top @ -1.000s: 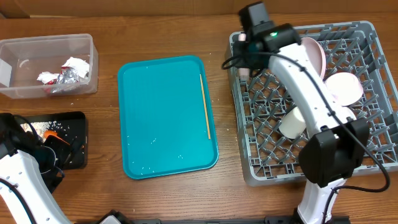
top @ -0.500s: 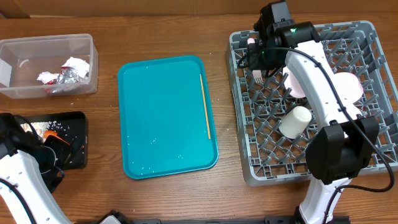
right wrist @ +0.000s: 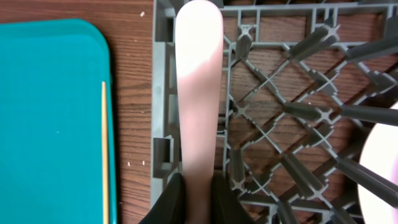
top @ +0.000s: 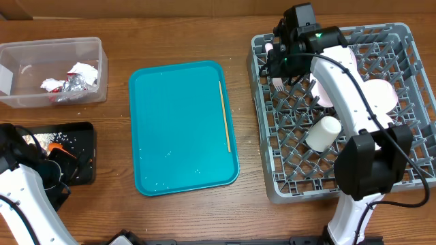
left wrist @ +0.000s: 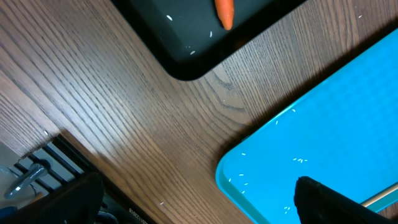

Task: Sort waste into correct bins and load items into the dishwasher rack
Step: 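Carry the fork right and drop it into the rack, then reach the right gripper back to the tray and grasp the wooden stick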

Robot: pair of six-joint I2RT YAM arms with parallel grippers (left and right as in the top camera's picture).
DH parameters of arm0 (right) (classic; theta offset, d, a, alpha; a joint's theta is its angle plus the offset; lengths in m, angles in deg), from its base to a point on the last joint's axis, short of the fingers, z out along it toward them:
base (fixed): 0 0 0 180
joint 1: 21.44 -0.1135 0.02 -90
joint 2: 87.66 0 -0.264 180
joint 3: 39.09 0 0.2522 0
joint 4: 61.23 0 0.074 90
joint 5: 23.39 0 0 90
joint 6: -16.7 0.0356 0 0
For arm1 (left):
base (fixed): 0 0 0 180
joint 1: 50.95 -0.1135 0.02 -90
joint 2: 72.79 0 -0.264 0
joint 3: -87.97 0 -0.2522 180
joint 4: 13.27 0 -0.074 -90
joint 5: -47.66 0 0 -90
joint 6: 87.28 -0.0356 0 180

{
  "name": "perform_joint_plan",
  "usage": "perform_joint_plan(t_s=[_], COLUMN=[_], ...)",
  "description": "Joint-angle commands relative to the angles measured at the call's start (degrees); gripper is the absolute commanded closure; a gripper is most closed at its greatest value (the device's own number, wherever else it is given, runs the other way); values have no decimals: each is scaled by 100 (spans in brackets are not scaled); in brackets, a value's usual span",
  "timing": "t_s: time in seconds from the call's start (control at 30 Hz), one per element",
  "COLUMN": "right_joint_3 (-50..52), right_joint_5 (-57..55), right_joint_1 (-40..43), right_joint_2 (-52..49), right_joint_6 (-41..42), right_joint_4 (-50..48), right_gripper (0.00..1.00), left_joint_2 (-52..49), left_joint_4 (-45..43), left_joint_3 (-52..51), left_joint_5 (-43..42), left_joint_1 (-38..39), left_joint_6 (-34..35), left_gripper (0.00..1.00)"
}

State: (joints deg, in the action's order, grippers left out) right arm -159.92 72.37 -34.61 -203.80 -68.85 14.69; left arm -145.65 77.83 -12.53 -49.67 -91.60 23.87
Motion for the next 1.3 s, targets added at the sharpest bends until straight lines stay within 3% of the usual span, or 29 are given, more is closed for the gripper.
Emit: perform_joint_plan(t_s=[0.0,0.1,0.17,0.2,0.23,0.3,0.4,0.6,1.0,1.27], right_joint_3=[31,31,31,31,31,31,26,7,-177,-170], right_joint_5=[55,55,57,57,57,57,142,254,256,363], right_joint_1=[-4,-4,-4,-4,-4,-4,-11,-70,-238,-1255], right_joint_2=[-254,-332,-345,-345,-345,-345,-345,-282,695,992], right_joint_6=[-42,-42,-37,-37,-17,2,9,35,1421,1578], right_joint_4=[-37,-57,-79,-79,-72,-42,7,39,389,76], right_gripper=[89,85,67,48,38,23,11,0,0,0], left_joint_2=[96,96,96,96,96,96,96,96,96,96], left_joint_4=[-4,-4,-4,-4,-4,-4,-4,-4,-4,-4], left_joint_3=[118,118,118,118,118,118,118,118,118,118], left_joint_5=[-59,-59,-59,-59,-59,-59,-59,-59,-59,-59], left_joint_1=[-26,-26,-26,-26,-26,-26,-26,-26,-26,-26], left_joint_6=[118,118,118,118,118,118,118,118,118,118], left_gripper=[0,0,0,0,0,0,0,0,0,0])
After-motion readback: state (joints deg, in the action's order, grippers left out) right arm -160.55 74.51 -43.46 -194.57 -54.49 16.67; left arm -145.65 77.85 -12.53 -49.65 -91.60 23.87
